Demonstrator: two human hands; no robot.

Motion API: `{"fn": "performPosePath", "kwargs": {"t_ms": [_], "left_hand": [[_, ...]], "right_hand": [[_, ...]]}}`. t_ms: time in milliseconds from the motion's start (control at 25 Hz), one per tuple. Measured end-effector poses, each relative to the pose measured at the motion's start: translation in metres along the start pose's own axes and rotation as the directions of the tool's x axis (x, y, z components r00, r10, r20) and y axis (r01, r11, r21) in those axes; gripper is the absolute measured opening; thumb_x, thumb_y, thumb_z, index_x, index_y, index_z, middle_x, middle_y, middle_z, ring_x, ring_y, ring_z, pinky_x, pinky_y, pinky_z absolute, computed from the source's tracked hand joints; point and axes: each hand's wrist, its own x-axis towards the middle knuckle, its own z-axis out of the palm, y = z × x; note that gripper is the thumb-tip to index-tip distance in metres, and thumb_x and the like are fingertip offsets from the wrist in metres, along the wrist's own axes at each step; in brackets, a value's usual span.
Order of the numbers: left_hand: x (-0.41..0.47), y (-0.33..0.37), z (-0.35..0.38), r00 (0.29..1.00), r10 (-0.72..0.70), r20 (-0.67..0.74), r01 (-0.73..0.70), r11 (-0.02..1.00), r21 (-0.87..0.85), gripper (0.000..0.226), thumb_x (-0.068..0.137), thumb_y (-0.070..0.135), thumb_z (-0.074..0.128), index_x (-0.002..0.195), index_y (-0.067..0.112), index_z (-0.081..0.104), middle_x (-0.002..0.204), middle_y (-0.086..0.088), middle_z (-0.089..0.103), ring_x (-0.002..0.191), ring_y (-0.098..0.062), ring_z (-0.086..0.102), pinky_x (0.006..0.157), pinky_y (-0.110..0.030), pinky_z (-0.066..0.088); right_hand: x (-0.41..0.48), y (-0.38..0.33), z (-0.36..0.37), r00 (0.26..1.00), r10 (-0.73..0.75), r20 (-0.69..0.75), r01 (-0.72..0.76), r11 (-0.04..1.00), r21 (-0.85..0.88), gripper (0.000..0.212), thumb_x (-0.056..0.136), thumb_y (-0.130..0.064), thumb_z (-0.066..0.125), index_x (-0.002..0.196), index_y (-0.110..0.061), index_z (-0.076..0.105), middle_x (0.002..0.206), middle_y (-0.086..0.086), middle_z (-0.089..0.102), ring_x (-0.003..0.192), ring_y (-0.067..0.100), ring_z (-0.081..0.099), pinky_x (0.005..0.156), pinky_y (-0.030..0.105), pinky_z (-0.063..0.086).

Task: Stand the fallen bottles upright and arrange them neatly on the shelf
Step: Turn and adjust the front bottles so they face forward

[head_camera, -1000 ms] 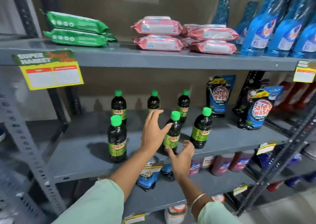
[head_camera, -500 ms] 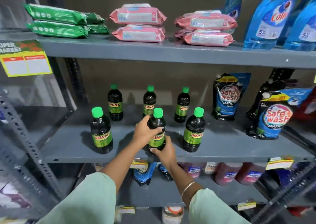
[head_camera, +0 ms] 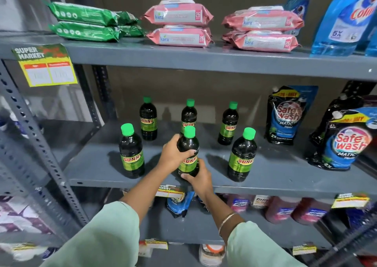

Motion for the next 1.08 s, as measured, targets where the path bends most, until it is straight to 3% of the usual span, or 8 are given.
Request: {"fn": "performPosePath", "kwargs": {"t_ms": [200,320,440,560,680,800,920,1080], "left_hand": [[0.006,0.002,-0.004,0.999,0.02,-0.04,-0.02,1.0,-0.015,0.062,0.067,0.019,0.079,0.119,0.011,0.046,0.122,-0.012,0.053,0.11,-0.021,0.051,0.093,-0.032,0.04],[0.007,0.019,-0.003,0.967,0.14,-0.211,-0.142,0.99,0.005,0.065,0.069,0.024,0.077,0.123,0.01,0.044,0.127,-0.012,0.044,0.116,-0.024,0.044,0.097,-0.033,0.032],[0.002,0.043,0.014,0.901,0.305,-0.31,-0.294,0.952,0.084,0.063,0.07,0.025,0.075,0.122,0.007,0.045,0.133,-0.013,0.043,0.125,-0.029,0.037,0.107,-0.042,0.026],[-0.008,0.061,0.038,0.824,0.487,-0.289,-0.443,0.873,0.206,0.058,0.073,0.023,0.072,0.122,0.006,0.046,0.137,-0.017,0.04,0.129,-0.032,0.031,0.109,-0.04,0.022],[-0.011,0.07,0.064,0.818,0.548,-0.174,-0.508,0.831,0.226,0.054,0.075,0.018,0.07,0.121,0.006,0.045,0.134,-0.016,0.042,0.127,-0.031,0.033,0.108,-0.035,0.023],[-0.004,0.078,0.097,0.908,0.418,-0.02,-0.411,0.9,0.144,0.059,0.073,0.014,0.072,0.124,0.005,0.043,0.128,-0.015,0.046,0.122,-0.031,0.042,0.104,-0.035,0.031],[0.005,0.081,0.127,0.978,0.163,0.134,-0.173,0.983,0.062,0.068,0.07,0.013,0.076,0.128,0.007,0.04,0.129,-0.016,0.05,0.121,-0.029,0.046,0.094,-0.027,0.034],[0.008,0.076,0.147,0.993,0.036,0.113,-0.044,0.997,0.07,0.046,0.069,0.018,0.077,0.105,0.012,0.05,0.11,-0.01,0.065,0.1,-0.022,0.057,0.07,-0.021,0.035]], "right_hand": [[-0.01,0.0,-0.007,1.0,0.007,0.0,-0.007,1.0,0.029,0.077,0.07,-0.018,0.08,0.134,-0.013,0.037,0.134,0.007,0.054,0.122,0.023,0.052,0.103,0.04,0.044],[-0.022,0.005,-0.023,0.975,0.011,-0.224,-0.022,0.999,-0.045,0.073,0.073,-0.032,0.078,0.132,-0.017,0.037,0.131,0.003,0.05,0.121,0.019,0.049,0.095,0.032,0.043],[-0.032,0.013,-0.048,0.878,-0.009,-0.478,-0.041,0.995,-0.096,0.052,0.076,-0.029,0.076,0.114,-0.014,0.044,0.114,0.005,0.052,0.108,0.022,0.051,0.084,0.03,0.042],[-0.03,0.02,-0.078,0.812,-0.022,-0.584,-0.077,0.987,-0.144,0.051,0.074,-0.024,0.077,0.108,-0.006,0.044,0.11,0.011,0.051,0.11,0.028,0.045,0.092,0.04,0.043],[-0.018,0.029,-0.107,0.856,0.019,-0.517,-0.086,0.991,-0.106,0.066,0.07,-0.022,0.08,0.12,-0.005,0.041,0.119,0.013,0.048,0.118,0.029,0.044,0.099,0.041,0.04],[-0.003,0.04,-0.128,0.935,0.073,-0.347,-0.096,0.994,-0.05,0.076,0.067,-0.02,0.083,0.127,-0.006,0.038,0.126,0.01,0.048,0.123,0.027,0.045,0.102,0.038,0.04],[0.012,0.05,-0.139,0.979,0.075,-0.192,-0.076,0.997,0.002,0.068,0.064,-0.014,0.084,0.116,-0.013,0.04,0.112,0.003,0.055,0.113,0.027,0.056,0.092,0.035,0.046],[0.024,0.06,-0.146,0.994,0.049,-0.1,-0.059,0.994,-0.093,0.057,0.067,-0.021,0.081,0.11,-0.015,0.045,0.106,0.007,0.067,0.099,0.028,0.062,0.081,0.038,0.05]]}}
